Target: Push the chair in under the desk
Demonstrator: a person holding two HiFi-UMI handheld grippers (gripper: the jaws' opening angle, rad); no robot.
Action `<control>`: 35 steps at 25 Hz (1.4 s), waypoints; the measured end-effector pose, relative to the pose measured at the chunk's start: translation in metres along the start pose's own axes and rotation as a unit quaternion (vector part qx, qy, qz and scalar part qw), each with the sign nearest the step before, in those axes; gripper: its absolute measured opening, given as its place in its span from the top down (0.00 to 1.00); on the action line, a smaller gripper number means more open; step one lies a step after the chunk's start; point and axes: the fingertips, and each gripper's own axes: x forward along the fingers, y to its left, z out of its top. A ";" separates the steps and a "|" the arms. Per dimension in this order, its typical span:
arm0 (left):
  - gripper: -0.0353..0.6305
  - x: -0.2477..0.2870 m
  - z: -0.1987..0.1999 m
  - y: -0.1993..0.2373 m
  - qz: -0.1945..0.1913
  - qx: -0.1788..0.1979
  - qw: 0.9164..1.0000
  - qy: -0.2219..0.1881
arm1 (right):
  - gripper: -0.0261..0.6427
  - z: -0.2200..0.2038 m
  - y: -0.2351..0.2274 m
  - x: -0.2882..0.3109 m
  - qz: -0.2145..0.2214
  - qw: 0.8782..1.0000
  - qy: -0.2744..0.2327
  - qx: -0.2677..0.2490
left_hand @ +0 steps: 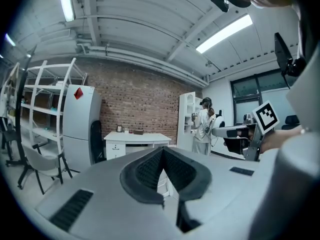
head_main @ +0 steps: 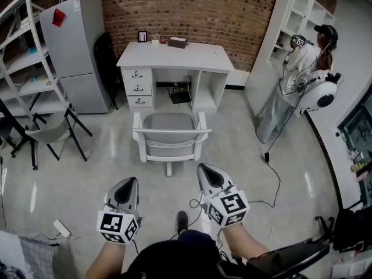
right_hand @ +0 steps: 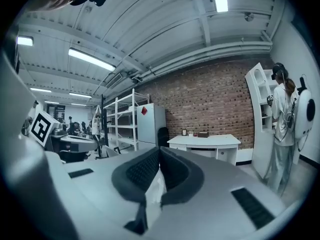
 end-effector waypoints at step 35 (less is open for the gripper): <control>0.94 0.204 0.012 0.034 0.042 0.070 0.995 0.057 | 0.86 -0.016 -0.142 0.144 0.083 0.995 0.051 -0.019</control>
